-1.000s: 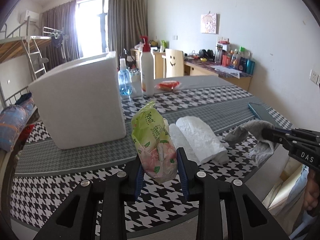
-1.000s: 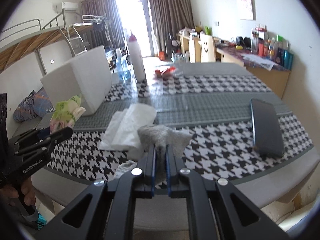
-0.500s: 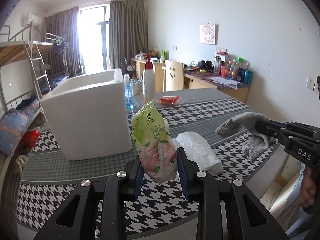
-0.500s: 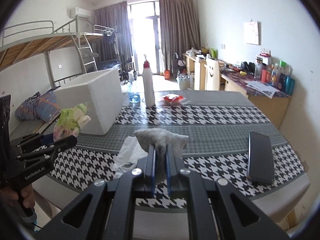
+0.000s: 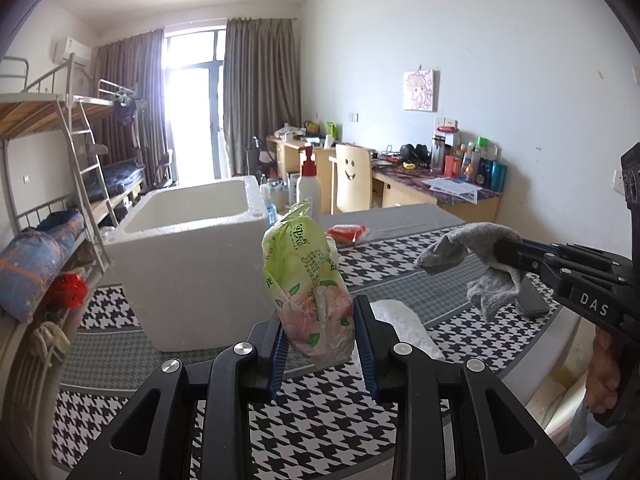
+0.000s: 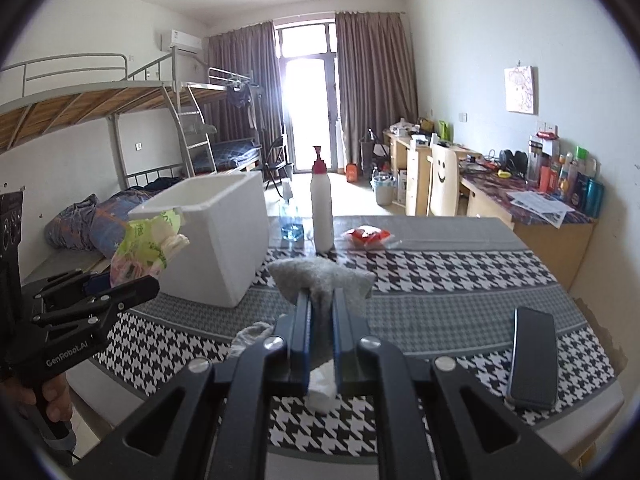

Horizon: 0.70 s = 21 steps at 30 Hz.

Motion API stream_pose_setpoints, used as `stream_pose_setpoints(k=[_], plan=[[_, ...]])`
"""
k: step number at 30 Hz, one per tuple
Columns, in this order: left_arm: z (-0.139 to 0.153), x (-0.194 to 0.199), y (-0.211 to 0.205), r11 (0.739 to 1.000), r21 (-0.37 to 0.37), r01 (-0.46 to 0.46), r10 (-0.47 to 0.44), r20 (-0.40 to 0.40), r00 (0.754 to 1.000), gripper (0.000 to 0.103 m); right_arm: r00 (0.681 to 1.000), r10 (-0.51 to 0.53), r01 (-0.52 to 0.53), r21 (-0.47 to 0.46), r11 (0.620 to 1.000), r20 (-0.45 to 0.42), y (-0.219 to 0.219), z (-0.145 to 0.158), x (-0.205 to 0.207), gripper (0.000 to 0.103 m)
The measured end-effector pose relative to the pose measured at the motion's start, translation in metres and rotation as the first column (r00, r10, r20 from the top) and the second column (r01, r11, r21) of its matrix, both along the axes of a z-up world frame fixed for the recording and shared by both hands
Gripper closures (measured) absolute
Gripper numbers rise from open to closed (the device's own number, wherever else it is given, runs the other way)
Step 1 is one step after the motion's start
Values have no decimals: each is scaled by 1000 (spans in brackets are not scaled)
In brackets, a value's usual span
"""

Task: Organize soft objects
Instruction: 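Carry the packet and sock with both grippers over the white foam box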

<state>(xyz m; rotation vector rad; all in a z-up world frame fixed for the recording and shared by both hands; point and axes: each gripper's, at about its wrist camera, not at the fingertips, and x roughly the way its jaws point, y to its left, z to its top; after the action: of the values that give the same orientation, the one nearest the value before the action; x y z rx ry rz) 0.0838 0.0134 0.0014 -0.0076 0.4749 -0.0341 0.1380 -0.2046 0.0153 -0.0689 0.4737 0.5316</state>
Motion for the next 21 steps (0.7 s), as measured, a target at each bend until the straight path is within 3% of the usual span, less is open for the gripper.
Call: stream_pose_setpoints(k=[21], plan=[[29,33,-2,999,25,31,-31,24,999,71,999,1,-2,28,1000,39,15,25,15,92]])
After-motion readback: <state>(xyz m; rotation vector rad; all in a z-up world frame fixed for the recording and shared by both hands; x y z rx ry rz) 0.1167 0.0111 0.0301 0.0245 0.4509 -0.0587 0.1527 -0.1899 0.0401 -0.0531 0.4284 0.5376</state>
